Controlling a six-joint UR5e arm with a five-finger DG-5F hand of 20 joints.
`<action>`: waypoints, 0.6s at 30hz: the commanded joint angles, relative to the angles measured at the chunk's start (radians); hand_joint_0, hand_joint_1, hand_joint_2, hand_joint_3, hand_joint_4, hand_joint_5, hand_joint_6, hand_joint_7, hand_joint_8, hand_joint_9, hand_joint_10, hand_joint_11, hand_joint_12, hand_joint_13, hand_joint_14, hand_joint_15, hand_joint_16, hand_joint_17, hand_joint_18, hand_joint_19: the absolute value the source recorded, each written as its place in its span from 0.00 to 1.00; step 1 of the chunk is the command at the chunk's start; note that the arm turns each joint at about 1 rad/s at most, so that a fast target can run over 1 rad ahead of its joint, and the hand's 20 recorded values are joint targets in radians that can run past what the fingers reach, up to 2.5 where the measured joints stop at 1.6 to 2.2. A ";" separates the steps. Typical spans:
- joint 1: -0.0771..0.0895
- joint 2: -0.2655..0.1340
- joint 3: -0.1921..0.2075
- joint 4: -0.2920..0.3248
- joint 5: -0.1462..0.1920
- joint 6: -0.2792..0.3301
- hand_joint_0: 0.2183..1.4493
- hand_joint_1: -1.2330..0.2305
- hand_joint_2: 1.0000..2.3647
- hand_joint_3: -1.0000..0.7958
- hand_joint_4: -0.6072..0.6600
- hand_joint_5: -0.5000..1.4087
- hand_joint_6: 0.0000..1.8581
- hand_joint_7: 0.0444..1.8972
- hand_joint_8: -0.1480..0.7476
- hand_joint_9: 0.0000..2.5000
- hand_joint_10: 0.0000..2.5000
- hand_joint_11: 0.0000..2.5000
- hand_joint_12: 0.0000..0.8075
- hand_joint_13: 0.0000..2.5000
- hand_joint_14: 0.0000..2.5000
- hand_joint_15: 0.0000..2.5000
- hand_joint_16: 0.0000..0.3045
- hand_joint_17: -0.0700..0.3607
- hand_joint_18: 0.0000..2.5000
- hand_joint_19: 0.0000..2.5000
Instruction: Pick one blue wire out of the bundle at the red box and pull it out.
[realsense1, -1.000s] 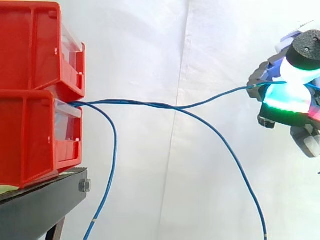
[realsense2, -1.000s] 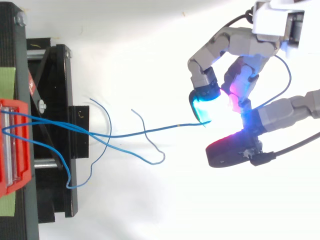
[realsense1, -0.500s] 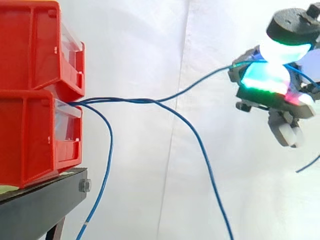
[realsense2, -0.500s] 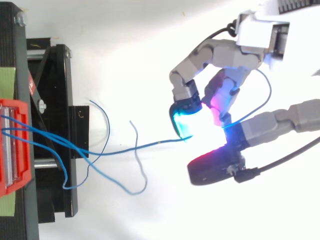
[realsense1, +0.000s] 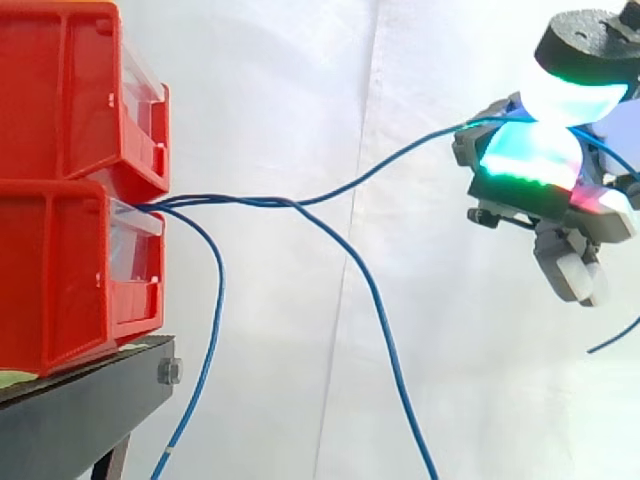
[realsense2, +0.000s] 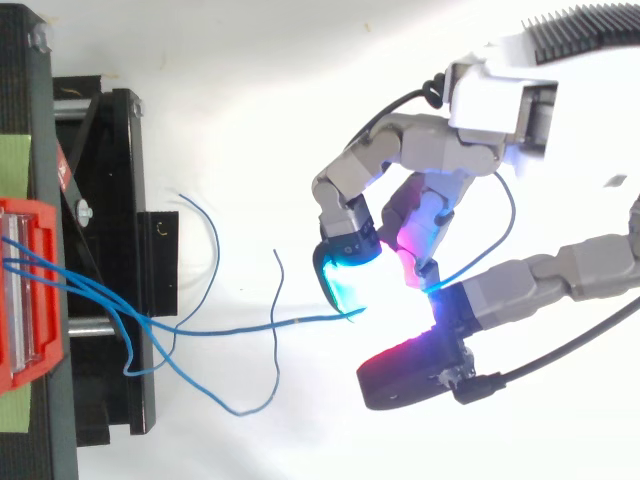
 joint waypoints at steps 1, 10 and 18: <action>0.003 0.000 -0.026 0.042 0.001 0.014 0.29 0.26 0.01 0.52 0.43 0.24 0.49 0.63 0.56 0.47 0.01 0.26 0.59 0.37 0.01 0.21 0.20 0.47 0.37 0.16; 0.006 -0.001 -0.040 0.071 -0.006 0.017 0.30 0.26 0.01 0.52 0.43 0.24 0.49 0.63 0.56 0.47 0.00 0.25 0.58 0.38 0.01 0.21 0.20 0.48 0.37 0.16; 0.006 0.000 -0.040 0.072 -0.002 0.003 0.30 0.26 0.01 0.52 0.43 0.24 0.49 0.63 0.56 0.47 0.00 0.26 0.59 0.38 0.01 0.21 0.20 0.48 0.38 0.16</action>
